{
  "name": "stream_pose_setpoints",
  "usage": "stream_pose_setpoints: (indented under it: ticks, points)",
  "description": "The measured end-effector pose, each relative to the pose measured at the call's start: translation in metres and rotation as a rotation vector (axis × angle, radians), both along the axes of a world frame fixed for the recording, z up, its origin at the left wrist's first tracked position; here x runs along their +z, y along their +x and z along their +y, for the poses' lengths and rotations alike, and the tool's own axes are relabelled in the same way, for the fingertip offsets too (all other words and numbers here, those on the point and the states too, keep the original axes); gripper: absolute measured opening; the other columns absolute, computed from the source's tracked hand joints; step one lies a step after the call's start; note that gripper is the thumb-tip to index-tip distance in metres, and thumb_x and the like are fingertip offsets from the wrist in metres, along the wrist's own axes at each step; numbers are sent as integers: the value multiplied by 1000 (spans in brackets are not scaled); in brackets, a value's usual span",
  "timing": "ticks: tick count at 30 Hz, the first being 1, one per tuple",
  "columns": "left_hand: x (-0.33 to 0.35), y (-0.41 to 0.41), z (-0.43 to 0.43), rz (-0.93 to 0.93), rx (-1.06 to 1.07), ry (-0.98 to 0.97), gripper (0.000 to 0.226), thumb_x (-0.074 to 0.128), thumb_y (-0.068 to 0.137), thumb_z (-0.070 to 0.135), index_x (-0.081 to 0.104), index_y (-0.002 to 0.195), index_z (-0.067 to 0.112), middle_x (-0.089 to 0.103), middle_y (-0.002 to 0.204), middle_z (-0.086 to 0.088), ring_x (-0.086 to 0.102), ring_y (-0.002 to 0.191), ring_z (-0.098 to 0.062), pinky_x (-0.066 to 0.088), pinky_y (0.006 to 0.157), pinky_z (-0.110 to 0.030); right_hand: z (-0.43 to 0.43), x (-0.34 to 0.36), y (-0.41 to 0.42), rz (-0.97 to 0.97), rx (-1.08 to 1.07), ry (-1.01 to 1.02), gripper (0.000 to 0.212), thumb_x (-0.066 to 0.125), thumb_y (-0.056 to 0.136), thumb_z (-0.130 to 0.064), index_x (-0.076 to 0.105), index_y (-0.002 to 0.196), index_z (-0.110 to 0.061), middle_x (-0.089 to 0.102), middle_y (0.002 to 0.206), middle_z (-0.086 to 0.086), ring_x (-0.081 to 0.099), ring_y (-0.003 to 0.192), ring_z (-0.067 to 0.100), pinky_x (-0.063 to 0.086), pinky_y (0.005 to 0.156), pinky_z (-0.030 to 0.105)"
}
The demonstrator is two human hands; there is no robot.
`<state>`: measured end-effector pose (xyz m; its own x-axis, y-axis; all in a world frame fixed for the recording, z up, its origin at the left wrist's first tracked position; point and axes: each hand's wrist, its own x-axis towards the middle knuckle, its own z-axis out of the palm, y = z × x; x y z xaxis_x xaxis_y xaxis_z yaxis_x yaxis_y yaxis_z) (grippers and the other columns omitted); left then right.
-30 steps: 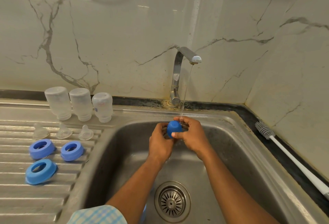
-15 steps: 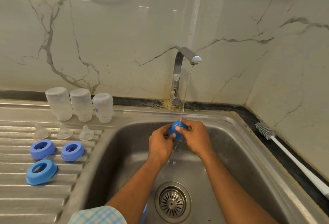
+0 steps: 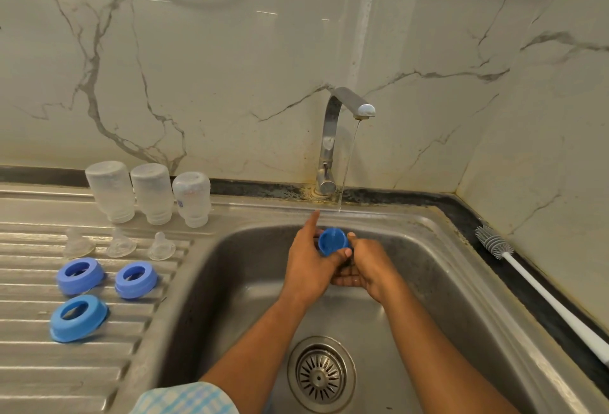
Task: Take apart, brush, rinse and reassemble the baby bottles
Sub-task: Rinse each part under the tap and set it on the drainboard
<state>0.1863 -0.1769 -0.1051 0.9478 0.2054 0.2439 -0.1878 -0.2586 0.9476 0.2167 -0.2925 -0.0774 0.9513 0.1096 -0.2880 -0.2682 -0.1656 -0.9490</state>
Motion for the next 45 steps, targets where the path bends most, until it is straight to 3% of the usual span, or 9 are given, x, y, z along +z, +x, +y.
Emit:
stream_pose_setpoints:
  ticks: [5,13,20,23,26,30,33,37,45]
  points:
    - [-1,1,2,-13,20,-100,100,77,82,0,18,155,34,61,109,15,62,103,-1,56,82,-16,0,1,-1,10,-4,-71,47,29,106,-44,62,93,-14,73,80,18,74,72,28,62,68,38]
    - [-1,-3,2,-17,37,11,99,83,79,14,22,154,32,59,110,16,61,100,2,52,76,-11,-2,4,-7,39,66,-79,56,34,98,-63,63,105,-15,74,87,18,74,78,27,61,67,37]
    - [20,-37,9,70,-169,232,121,84,75,10,1,158,36,51,131,11,55,118,-5,49,100,-31,-20,26,-42,138,36,-44,69,30,100,-60,61,101,2,71,82,22,71,76,32,59,68,36]
    - [32,-59,21,135,-156,413,104,76,77,0,16,158,23,44,149,-3,46,135,-18,43,109,-35,-33,33,-62,218,131,-125,73,32,98,-61,62,99,5,71,77,23,71,68,31,60,63,35]
    - [31,-80,39,298,-211,620,77,75,85,16,36,152,20,55,138,-3,57,122,-19,45,104,-31,-51,33,-75,282,226,-348,71,41,95,-60,61,103,8,69,73,22,69,61,28,60,64,36]
    - [24,-105,51,412,-207,738,56,70,92,29,49,143,21,64,124,0,63,111,-15,48,101,-30,-55,27,-76,81,97,-243,55,60,92,-50,60,116,1,69,86,22,69,67,25,61,64,36]
    - [21,-109,50,425,-199,815,53,67,94,33,50,142,22,65,125,-1,63,110,-16,49,101,-34,-43,29,-75,-167,233,-400,49,73,85,-40,64,120,-7,69,105,13,69,86,20,60,77,35]
    - [21,-102,51,436,-153,895,52,66,94,36,49,142,26,65,127,1,63,111,-16,49,101,-36,-35,33,-75,-374,286,-544,78,83,77,-24,46,144,-13,55,139,7,55,123,22,42,100,34]
    - [20,-90,57,424,-110,919,49,63,96,36,50,142,24,65,127,1,63,111,-17,50,99,-36,-39,29,-59,-453,201,-566,63,81,73,-7,54,128,-22,58,127,4,58,107,22,45,83,31]
